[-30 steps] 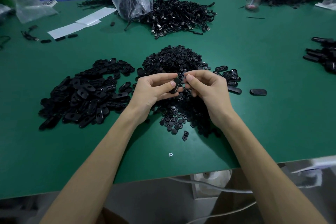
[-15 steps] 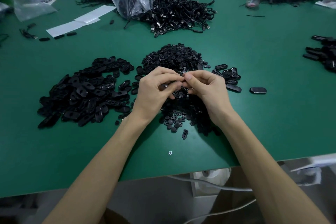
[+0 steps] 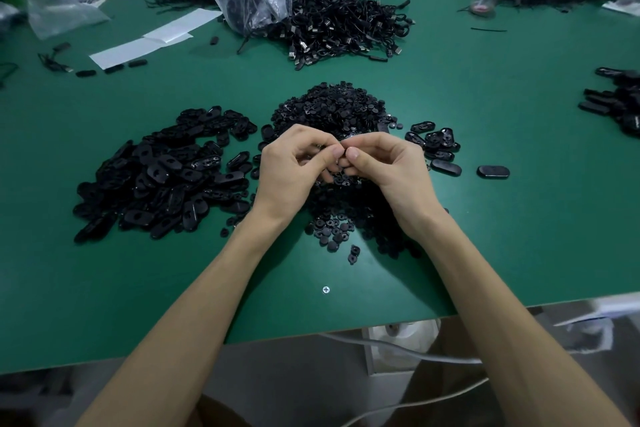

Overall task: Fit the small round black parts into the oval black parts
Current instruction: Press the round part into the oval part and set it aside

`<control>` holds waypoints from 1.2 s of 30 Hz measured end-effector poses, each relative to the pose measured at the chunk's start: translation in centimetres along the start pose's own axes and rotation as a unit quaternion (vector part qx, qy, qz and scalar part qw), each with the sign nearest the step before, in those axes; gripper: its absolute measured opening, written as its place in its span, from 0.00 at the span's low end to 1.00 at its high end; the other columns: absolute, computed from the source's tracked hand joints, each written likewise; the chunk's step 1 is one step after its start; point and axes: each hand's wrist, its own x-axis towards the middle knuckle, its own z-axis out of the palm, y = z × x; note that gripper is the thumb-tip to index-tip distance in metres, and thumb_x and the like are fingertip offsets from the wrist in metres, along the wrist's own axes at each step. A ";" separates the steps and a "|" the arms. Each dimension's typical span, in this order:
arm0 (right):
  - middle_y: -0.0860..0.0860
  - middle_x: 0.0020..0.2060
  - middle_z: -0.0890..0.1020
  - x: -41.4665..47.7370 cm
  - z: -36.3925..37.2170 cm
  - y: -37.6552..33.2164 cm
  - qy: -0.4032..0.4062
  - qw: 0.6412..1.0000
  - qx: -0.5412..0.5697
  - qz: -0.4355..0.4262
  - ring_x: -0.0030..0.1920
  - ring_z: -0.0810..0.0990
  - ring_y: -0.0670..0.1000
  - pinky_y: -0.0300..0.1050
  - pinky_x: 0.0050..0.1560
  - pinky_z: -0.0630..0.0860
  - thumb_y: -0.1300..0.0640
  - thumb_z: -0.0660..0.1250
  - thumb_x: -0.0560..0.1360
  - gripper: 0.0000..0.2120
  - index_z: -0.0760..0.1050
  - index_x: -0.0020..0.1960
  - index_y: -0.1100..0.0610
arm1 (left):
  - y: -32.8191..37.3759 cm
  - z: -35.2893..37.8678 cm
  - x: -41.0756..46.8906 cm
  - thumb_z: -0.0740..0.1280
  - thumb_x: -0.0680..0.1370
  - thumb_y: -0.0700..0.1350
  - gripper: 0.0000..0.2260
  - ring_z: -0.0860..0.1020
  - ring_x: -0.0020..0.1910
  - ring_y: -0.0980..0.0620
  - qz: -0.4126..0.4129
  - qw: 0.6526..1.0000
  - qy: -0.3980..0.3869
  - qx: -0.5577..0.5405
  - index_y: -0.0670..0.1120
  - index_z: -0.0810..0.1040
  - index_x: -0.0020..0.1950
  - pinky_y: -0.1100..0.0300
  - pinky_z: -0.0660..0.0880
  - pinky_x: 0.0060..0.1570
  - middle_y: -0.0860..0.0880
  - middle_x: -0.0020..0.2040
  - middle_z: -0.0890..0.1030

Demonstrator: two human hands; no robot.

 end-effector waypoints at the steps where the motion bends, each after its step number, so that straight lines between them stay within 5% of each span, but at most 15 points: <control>1: 0.55 0.43 0.88 0.0 0.0 0.0 0.001 1.000 -0.008 -0.002 0.43 0.86 0.50 0.40 0.47 0.82 0.66 0.72 0.77 0.06 0.83 0.55 0.64 | 0.1 0.0 0.0 0.75 0.78 0.37 0.00 0.85 0.36 0.49 -0.018 1.000 0.001 -0.020 0.40 0.85 0.47 0.58 0.82 0.36 0.41 0.47 0.83; 9: 0.51 0.38 0.86 -0.1 0.0 -0.2 0.030 0.999 -0.019 0.006 0.39 0.83 0.46 0.38 0.39 0.79 0.65 0.73 0.77 0.03 0.84 0.51 0.62 | 0.3 -0.1 0.0 0.74 0.79 0.36 0.02 0.86 0.39 0.47 -0.113 0.985 -0.024 -0.124 0.40 0.85 0.51 0.57 0.83 0.40 0.40 0.40 0.86; 23: 0.56 0.44 0.87 0.1 -0.3 -0.1 0.015 0.997 0.064 0.039 0.41 0.81 0.48 0.39 0.40 0.77 0.65 0.71 0.79 0.07 0.85 0.55 0.60 | 0.7 -0.7 0.1 0.72 0.77 0.30 0.16 0.86 0.55 0.49 -0.158 0.975 -0.045 -0.151 0.40 0.82 0.65 0.61 0.80 0.58 0.45 0.55 0.87; 28: 0.61 0.50 0.87 0.1 -0.3 -0.1 0.005 0.997 0.063 0.042 0.40 0.80 0.49 0.41 0.39 0.75 0.64 0.72 0.78 0.07 0.85 0.55 0.60 | 0.5 -0.8 0.1 0.76 0.76 0.35 0.18 0.82 0.64 0.50 -0.153 0.980 -0.024 -0.122 0.46 0.82 0.65 0.47 0.75 0.70 0.50 0.60 0.85; 32: 0.59 0.50 0.87 0.1 -0.2 -0.2 0.010 0.997 0.067 0.047 0.40 0.80 0.48 0.40 0.38 0.74 0.64 0.72 0.78 0.06 0.84 0.55 0.61 | 0.4 -0.8 0.2 0.76 0.76 0.36 0.20 0.80 0.67 0.45 -0.167 0.977 -0.021 -0.131 0.45 0.81 0.67 0.45 0.75 0.70 0.46 0.64 0.83; 36: 0.55 0.46 0.88 0.0 -0.2 -0.1 0.027 0.998 0.028 0.041 0.40 0.81 0.47 0.38 0.36 0.75 0.64 0.73 0.78 0.03 0.83 0.51 0.58 | 0.7 -0.8 0.1 0.75 0.77 0.33 0.21 0.86 0.56 0.42 -0.195 0.965 -0.016 -0.176 0.42 0.80 0.69 0.55 0.82 0.58 0.44 0.61 0.83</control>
